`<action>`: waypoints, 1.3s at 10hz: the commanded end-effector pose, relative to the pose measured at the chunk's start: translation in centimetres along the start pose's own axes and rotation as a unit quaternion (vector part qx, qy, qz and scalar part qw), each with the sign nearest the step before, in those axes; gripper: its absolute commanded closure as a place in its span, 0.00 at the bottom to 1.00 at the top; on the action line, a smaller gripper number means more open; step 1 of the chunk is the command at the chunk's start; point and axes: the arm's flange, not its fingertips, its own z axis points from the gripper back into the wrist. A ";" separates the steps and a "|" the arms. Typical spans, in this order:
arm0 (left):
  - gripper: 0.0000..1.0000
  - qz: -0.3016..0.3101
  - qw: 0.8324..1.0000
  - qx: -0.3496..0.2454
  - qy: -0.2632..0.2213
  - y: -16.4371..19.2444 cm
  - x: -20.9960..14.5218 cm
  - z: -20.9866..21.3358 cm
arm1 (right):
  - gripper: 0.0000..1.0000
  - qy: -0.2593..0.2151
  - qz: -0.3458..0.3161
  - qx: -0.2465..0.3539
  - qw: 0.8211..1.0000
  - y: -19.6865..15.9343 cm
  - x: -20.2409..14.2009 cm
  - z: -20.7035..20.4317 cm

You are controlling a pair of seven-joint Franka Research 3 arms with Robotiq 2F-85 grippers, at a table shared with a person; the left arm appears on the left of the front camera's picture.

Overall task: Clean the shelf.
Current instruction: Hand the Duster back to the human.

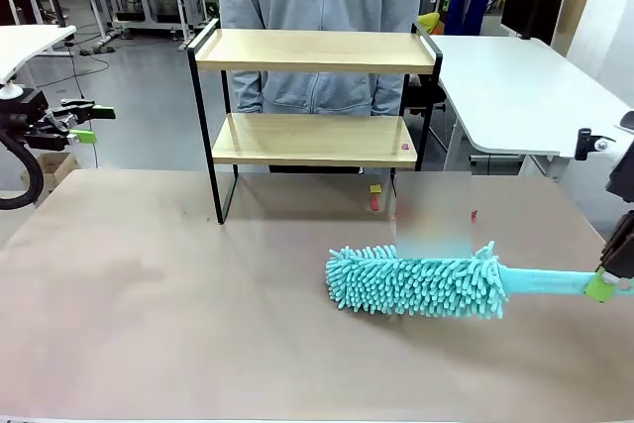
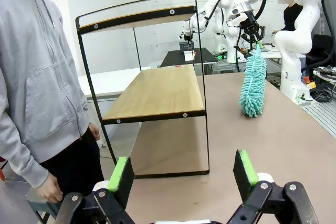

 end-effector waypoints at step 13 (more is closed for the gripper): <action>0.00 -0.002 1.000 0.000 -0.002 -0.2 0.3 0.0 | 0.86 -0.006 -0.006 0.002 1.000 0.2 0.1 0.1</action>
